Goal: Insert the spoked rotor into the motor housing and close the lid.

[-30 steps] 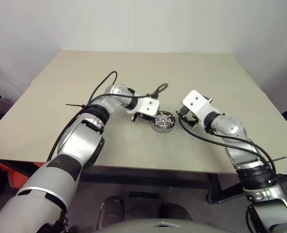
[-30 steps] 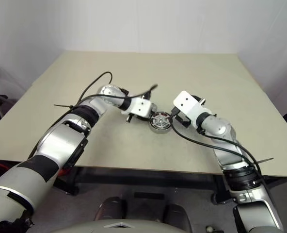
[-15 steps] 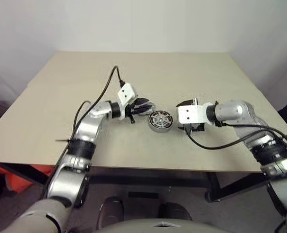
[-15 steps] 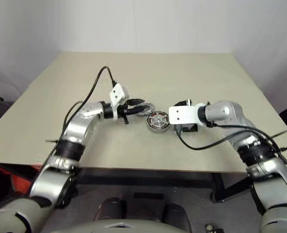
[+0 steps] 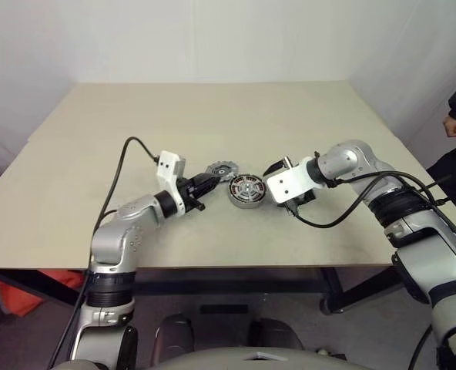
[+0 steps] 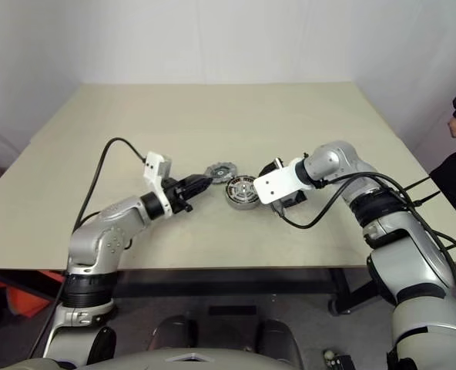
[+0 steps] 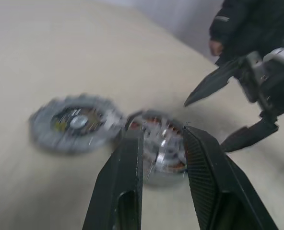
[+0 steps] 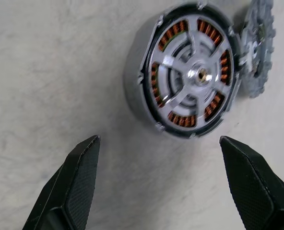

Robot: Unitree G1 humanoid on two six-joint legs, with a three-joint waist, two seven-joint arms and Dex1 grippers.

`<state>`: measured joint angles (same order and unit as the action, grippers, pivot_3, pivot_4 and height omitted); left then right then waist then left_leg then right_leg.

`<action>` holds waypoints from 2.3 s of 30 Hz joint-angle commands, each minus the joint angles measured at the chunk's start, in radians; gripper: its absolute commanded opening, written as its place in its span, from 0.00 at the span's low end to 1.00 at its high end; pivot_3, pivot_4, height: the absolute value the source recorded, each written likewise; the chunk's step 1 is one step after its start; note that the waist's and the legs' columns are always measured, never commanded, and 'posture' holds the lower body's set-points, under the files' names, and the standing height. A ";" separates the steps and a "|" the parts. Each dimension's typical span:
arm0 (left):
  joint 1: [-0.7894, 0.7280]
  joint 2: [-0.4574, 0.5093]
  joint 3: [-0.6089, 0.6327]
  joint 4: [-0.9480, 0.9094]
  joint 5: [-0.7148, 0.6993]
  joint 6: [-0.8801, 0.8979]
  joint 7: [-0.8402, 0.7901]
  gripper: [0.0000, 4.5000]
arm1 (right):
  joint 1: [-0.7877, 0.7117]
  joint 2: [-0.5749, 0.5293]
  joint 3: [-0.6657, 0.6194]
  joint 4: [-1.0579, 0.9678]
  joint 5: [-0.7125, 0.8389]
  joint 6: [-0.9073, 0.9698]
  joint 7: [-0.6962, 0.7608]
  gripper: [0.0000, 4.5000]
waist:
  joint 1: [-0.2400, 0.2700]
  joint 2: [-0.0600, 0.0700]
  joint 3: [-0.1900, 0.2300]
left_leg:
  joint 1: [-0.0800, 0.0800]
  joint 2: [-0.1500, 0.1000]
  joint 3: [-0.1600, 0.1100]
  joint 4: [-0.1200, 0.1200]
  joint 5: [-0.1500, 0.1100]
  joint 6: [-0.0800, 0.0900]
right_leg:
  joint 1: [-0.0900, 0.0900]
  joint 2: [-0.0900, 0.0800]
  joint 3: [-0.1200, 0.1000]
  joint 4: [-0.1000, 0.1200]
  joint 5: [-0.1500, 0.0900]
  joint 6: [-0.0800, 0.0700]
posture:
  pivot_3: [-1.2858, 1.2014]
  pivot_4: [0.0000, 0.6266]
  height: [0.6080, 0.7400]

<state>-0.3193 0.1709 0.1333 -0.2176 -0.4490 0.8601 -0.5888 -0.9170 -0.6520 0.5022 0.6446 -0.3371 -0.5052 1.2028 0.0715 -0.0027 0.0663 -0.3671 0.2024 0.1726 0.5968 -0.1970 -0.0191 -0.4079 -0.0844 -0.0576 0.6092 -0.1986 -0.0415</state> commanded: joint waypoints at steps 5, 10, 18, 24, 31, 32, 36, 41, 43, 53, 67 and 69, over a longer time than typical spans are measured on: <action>0.046 0.060 -0.049 -0.060 -0.013 0.033 0.047 0.30 | -0.048 0.045 -0.002 0.054 -0.020 -0.057 -0.013 1.00 | -0.003 0.000 0.000 | 0.000 0.000 0.000 0.001 0.000 0.000 | 0.000 0.000 0.000 0.000 0.000 0.000 | 0.52 0.00 1.00; 0.059 0.178 -0.218 -0.019 0.162 -0.156 0.035 0.30 | -0.067 0.067 0.009 0.107 -0.039 -0.088 -0.019 1.00 | -0.003 0.000 0.000 | 0.000 0.000 -0.001 0.001 0.000 0.000 | 0.000 0.001 0.000 0.000 0.000 0.000 | 0.52 0.00 1.00; 0.039 0.225 -0.275 0.053 0.224 -0.266 0.003 0.30 | -0.089 0.086 0.017 0.171 -0.065 -0.127 -0.019 1.00 | -0.003 0.000 0.000 | 0.000 0.000 -0.001 0.001 0.000 0.000 | 0.000 0.000 0.000 0.001 0.000 0.000 | 0.52 0.00 1.00; 0.037 0.208 -0.282 0.061 0.232 -0.279 0.009 0.30 | -0.114 0.097 0.027 0.244 -0.093 -0.158 -0.019 1.00 | -0.003 0.000 0.000 | 0.000 0.000 -0.001 0.001 0.000 0.000 | 0.000 0.000 0.000 0.002 0.000 0.000 | 0.52 0.00 1.00; 0.038 0.198 -0.281 0.059 0.240 -0.282 0.019 0.30 | -0.126 0.110 0.038 0.299 -0.120 -0.188 -0.045 1.00 | -0.003 0.000 0.000 | 0.001 0.000 -0.001 0.002 0.000 0.000 | 0.000 0.000 0.000 0.003 0.000 0.000 | 0.52 0.00 1.00; 0.039 0.198 -0.281 0.061 0.243 -0.284 0.020 0.30 | -0.127 0.113 0.038 0.301 -0.118 -0.188 -0.046 1.00 | -0.003 0.000 0.000 | 0.001 0.000 -0.001 0.002 0.000 0.000 | 0.000 0.000 0.001 0.003 0.000 0.000 | 0.52 0.00 1.00; 0.040 0.196 -0.279 0.066 0.247 -0.288 0.022 0.30 | -0.131 0.125 0.038 0.322 -0.121 -0.184 -0.047 1.00 | -0.004 0.000 0.000 | 0.002 0.000 -0.001 0.002 0.000 -0.001 | 0.000 0.000 0.001 0.005 0.000 0.000 | 0.52 0.00 1.00; 0.038 0.195 -0.278 0.070 0.253 -0.292 0.022 0.30 | -0.138 0.131 0.045 0.351 -0.134 -0.191 -0.061 1.00 | -0.004 0.000 0.000 | 0.003 0.000 -0.001 0.002 0.001 -0.002 | 0.000 0.000 0.001 0.006 0.000 0.000 | 0.52 0.00 1.00; 0.038 0.193 -0.279 0.070 0.255 -0.292 0.023 0.30 | -0.141 0.132 0.046 0.357 -0.139 -0.196 -0.068 1.00 | -0.005 0.000 0.000 | 0.003 0.000 -0.001 0.002 0.001 -0.002 | 0.000 0.000 0.001 0.007 0.000 0.000 | 0.52 0.00 1.00; 0.038 0.183 -0.281 0.078 0.255 -0.291 0.026 0.30 | -0.180 0.141 0.014 0.362 -0.104 -0.189 -0.047 1.00 | -0.005 0.000 0.000 | 0.003 0.000 -0.001 0.002 0.002 -0.004 | -0.001 0.000 0.001 0.008 0.000 -0.001 | 0.52 0.00 1.00; 0.021 0.186 -0.275 0.117 0.256 -0.314 0.013 0.30 | -0.222 0.134 0.016 0.403 -0.143 -0.179 -0.153 1.00 | -0.005 0.000 0.000 | 0.001 0.000 -0.001 0.002 0.002 -0.004 | -0.003 0.000 0.001 0.008 0.000 -0.001 | 0.52 0.00 1.00; 0.018 0.186 -0.275 0.124 0.257 -0.319 0.012 0.30 | -0.220 0.126 0.025 0.406 -0.136 -0.201 -0.107 1.00 | -0.005 0.000 0.000 | 0.001 0.000 -0.001 0.002 0.002 -0.004 | -0.003 0.000 0.001 0.008 0.000 -0.001 | 0.52 0.00 1.00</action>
<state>-0.2735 0.3540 -0.1539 -0.0833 -0.1923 0.5635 -0.5744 -1.0942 -0.5098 0.5401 1.0517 -0.4787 -0.6888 1.0800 0.0667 -0.0025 0.0662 -0.3664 0.2024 0.1719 0.5989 -0.1949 -0.0229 -0.4107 -0.0841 -0.0563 0.6174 -0.1982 -0.0426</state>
